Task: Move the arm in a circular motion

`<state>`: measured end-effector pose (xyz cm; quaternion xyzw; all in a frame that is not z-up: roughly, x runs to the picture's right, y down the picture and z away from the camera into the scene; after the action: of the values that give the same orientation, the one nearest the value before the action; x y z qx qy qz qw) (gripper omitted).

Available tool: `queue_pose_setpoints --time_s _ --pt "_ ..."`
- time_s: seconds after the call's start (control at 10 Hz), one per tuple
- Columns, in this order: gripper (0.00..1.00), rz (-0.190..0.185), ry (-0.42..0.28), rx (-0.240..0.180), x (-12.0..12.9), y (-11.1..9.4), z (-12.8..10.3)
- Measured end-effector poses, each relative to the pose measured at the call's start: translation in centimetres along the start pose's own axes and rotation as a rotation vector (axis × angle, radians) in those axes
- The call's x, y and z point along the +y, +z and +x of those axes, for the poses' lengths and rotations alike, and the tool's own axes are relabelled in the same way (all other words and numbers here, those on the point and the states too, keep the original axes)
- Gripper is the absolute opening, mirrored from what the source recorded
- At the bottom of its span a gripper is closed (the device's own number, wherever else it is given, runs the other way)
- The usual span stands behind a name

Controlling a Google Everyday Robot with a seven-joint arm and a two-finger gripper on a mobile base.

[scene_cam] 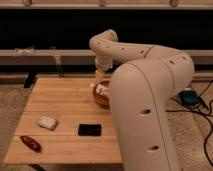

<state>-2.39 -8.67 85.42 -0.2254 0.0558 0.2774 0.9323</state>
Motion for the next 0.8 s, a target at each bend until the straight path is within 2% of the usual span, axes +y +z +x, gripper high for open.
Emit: queue_pose_setpoints --time_s 0.2,0.3,0.4,0.6,0.8 --pt "0.80 -0.011 -0.093 -0.029 3.7 -0.4 -4.3" --pt "0.80 -0.021 -0.161 -0.051 7.0 -0.8 -6.9" --pt "0.80 -0.027 -0.203 -0.064 9.1 -1.2 -8.1" --pt "0.80 -0.050 -0.319 -0.098 14.8 -2.2 -10.8" --pt "0.80 -0.070 -0.409 -0.122 19.1 -3.0 -11.7"
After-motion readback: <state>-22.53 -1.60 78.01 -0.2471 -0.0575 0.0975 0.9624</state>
